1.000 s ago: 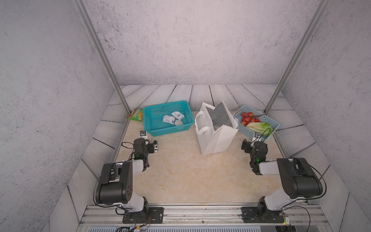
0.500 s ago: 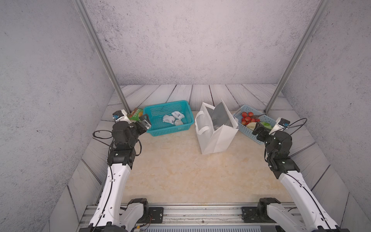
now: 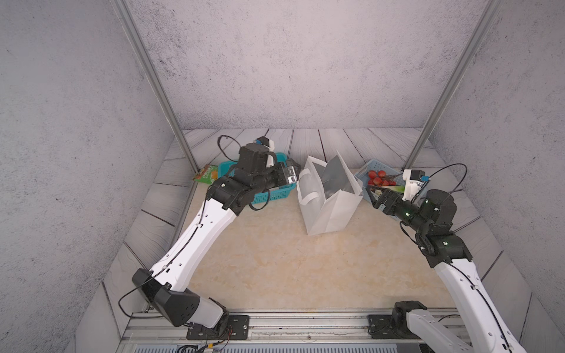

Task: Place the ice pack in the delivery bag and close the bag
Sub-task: Pick up the delivery bag from the center of the board.

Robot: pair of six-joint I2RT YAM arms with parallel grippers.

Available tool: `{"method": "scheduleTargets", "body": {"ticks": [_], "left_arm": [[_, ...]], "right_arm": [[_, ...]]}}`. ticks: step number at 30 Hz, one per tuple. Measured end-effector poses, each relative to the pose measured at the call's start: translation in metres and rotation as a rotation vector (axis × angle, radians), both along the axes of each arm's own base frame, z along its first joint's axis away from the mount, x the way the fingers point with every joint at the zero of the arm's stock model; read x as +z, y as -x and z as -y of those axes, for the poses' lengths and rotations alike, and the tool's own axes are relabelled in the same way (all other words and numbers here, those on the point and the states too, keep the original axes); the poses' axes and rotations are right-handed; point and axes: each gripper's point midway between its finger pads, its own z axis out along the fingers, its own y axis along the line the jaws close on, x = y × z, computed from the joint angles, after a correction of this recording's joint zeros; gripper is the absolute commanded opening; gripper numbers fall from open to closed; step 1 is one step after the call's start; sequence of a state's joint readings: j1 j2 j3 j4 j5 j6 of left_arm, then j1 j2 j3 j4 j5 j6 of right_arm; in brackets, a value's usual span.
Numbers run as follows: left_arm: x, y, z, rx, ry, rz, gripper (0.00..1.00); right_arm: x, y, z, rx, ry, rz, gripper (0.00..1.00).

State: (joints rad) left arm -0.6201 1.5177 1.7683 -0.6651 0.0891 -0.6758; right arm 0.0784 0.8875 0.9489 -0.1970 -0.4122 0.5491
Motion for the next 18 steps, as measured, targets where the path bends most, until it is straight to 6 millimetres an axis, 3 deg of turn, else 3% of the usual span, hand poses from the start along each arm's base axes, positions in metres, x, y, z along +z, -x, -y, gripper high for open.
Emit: {"method": "scheduleTargets", "body": {"ticks": [5,10,13,18], "left_arm": [[-0.045,-0.008,0.052,-0.025,-0.184,-0.112,0.87],[-0.07,-0.025,0.099,-0.017,-0.376,-0.095,0.86],[-0.098,-0.028,0.111,-0.023,-0.484,-0.102,0.74],[-0.132,-0.033,0.1,-0.025,-0.595,-0.158,0.39]], "right_arm": [[-0.015,0.006,0.009,-0.039,0.058,-0.049,0.99],[-0.018,0.008,0.014,-0.06,0.095,-0.05,0.99],[-0.019,0.008,0.014,-0.061,0.112,-0.044,0.99],[-0.013,0.012,0.008,-0.035,0.148,-0.024,0.99]]}}
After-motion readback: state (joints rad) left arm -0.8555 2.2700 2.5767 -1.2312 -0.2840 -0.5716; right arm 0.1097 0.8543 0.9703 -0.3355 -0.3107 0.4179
